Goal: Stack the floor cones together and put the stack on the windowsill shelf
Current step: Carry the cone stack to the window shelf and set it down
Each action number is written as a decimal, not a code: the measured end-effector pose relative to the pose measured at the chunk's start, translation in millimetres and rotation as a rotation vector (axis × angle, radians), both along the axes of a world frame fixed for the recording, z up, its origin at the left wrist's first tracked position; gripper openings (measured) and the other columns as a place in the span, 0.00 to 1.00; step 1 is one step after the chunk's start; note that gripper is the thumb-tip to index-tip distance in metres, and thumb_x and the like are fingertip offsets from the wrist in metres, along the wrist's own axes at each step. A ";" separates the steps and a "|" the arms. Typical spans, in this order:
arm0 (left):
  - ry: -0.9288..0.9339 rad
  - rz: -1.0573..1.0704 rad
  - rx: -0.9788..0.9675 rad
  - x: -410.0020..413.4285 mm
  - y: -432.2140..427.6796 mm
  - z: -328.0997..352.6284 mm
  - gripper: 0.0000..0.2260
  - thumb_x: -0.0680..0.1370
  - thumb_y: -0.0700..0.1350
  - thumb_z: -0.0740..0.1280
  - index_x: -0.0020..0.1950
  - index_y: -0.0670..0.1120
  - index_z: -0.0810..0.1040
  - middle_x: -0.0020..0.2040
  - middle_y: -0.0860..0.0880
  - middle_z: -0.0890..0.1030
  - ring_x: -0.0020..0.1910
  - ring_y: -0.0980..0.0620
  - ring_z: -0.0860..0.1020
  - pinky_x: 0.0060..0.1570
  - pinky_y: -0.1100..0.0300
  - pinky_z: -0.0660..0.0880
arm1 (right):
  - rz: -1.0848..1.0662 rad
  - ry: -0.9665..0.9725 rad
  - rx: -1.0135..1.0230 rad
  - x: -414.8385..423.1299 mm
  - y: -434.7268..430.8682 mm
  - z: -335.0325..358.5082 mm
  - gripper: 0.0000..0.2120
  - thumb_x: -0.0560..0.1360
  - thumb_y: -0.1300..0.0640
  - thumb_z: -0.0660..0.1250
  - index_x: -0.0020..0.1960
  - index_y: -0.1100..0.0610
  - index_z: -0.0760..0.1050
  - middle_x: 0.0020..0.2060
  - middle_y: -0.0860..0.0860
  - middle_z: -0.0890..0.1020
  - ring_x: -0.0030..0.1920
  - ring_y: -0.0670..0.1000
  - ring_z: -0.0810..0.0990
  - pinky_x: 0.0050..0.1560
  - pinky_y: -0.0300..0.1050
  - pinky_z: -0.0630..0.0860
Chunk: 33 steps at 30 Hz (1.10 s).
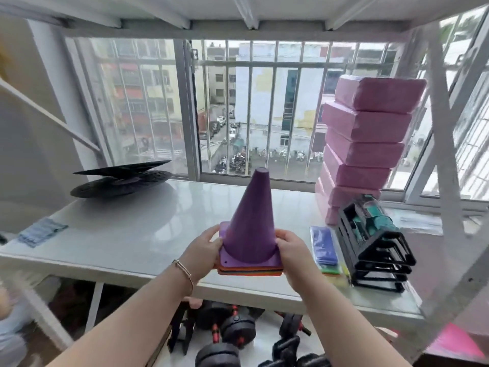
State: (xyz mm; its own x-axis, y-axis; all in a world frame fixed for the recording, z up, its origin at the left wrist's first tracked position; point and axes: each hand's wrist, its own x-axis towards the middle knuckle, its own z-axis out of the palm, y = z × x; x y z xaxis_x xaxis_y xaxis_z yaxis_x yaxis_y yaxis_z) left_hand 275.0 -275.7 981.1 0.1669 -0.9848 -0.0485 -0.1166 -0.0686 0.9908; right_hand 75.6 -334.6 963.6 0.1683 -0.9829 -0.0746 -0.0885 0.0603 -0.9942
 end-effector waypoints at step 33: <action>-0.137 -0.138 0.040 59.1 -235.1 -58.7 0.12 0.73 0.37 0.67 0.53 0.47 0.83 0.46 0.45 0.86 0.41 0.49 0.81 0.53 0.50 0.79 | -0.402 0.110 0.130 75.8 -187.3 -64.6 0.07 0.61 0.60 0.61 0.35 0.49 0.73 0.34 0.52 0.67 0.40 0.50 0.64 0.42 0.49 0.59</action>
State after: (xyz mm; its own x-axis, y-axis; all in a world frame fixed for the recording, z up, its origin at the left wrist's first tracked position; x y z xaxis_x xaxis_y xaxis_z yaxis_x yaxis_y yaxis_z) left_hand 334.1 -510.8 922.4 0.0385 -0.9965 -0.0744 -0.2613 -0.0819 0.9618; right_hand 151.4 -521.9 899.0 -0.2416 -0.9499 -0.1981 -0.1377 0.2356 -0.9620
